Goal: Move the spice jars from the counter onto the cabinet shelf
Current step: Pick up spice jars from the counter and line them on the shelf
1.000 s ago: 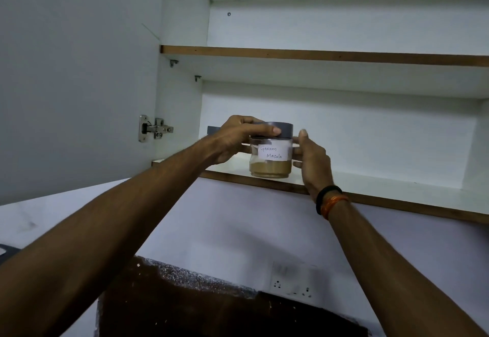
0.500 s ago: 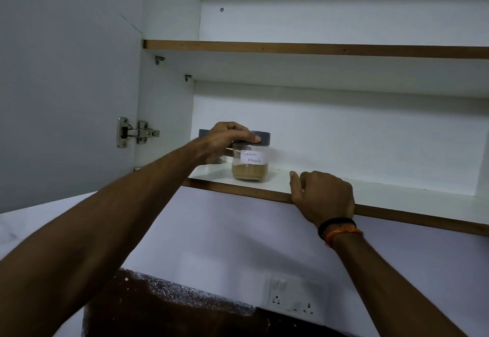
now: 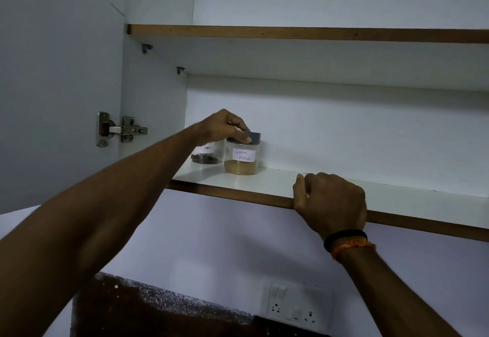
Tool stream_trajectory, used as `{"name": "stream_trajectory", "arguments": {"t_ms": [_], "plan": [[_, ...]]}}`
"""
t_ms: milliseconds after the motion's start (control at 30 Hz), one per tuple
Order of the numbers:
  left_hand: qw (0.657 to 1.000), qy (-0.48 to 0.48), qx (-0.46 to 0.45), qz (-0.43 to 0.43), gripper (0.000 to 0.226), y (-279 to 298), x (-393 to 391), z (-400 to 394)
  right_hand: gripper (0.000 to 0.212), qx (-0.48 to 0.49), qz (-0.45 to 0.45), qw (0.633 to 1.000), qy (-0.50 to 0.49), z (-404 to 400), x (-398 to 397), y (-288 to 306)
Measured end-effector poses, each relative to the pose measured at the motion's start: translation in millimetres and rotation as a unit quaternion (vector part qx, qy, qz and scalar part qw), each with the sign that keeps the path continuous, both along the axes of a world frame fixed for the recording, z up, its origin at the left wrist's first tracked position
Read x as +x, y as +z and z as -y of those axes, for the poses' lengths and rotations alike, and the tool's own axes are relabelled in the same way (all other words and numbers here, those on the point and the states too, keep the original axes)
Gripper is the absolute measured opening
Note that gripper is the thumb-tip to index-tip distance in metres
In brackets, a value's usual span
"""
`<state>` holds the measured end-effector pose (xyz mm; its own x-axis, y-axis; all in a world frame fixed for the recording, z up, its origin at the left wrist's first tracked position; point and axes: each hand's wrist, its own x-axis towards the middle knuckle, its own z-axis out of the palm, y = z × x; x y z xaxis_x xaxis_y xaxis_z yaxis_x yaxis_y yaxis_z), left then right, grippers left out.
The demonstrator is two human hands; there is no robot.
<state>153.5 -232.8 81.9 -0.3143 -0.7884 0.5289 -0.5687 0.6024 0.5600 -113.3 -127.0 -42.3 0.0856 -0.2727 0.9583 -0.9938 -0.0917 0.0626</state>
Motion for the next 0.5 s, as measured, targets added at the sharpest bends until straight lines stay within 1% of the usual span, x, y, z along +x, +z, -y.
{"name": "stream_trajectory", "arguments": {"t_ms": [133,333,500], "plan": [[0.995,0.032,-0.044,0.081,0.021,4,4,18,0.047,0.000,0.001,1.000,-0.005,2,1,-1],[0.988,0.063,-0.074,0.118,0.020,2,6,37,0.045,-0.007,0.000,1.000,0.003,2,1,-2],[0.977,0.102,-0.085,0.165,0.020,4,5,43,0.044,-0.016,-0.005,1.000,0.013,4,0,-3]]}}
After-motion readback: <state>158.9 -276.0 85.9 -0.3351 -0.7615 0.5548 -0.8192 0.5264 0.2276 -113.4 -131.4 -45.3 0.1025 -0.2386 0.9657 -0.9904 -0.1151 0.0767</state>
